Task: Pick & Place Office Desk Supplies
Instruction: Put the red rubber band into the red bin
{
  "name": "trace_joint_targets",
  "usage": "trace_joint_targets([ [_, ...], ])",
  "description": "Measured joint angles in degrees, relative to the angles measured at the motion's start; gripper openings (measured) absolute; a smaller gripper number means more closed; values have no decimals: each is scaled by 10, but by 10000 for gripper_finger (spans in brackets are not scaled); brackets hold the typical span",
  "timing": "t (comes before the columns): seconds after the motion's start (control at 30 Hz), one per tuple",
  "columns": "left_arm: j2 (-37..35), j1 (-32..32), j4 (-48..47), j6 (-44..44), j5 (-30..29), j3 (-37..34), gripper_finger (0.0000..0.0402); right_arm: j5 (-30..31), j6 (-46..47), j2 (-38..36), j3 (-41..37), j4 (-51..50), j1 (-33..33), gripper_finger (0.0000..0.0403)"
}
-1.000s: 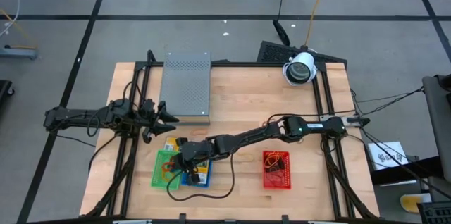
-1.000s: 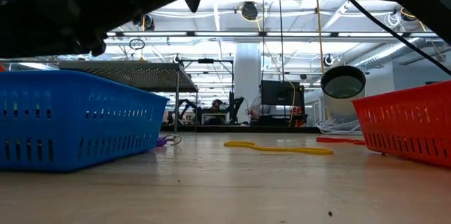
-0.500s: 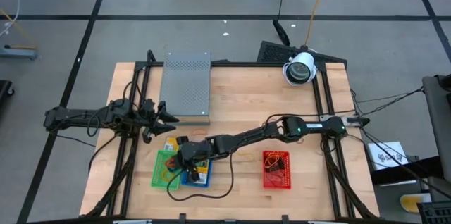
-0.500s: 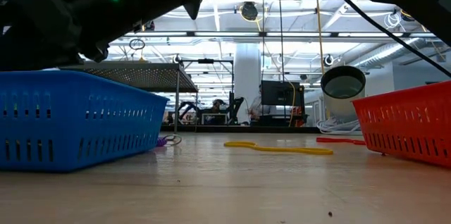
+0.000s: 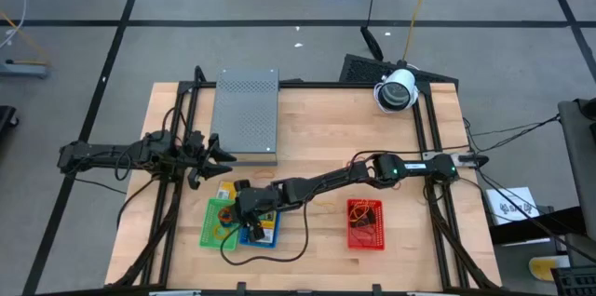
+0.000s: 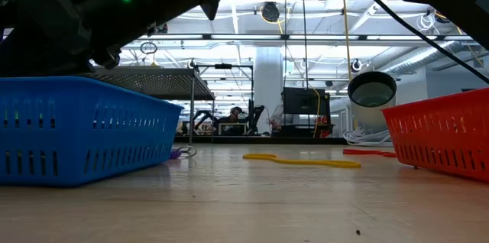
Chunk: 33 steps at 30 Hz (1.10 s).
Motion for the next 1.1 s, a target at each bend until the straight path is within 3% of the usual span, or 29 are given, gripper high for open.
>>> trace_joint_targets([
  [0.5, 0, 0, 0, 0, 0, 0, 186, 4, 3, -42, 0, -42, 22, 110],
  [0.7, 0, 0, 0, 0, 0, 0, 186, 32, 13, -70, 1, -130, 19, 107],
  [0.9, 0, 0, 0, 0, 0, 0, 186, 35, 89, -107, 1, -232, 12, 107],
  [1.1, 0, 0, 0, -1, 0, 0, 186, 90, 148, -127, 0, -339, 3, 110],
])
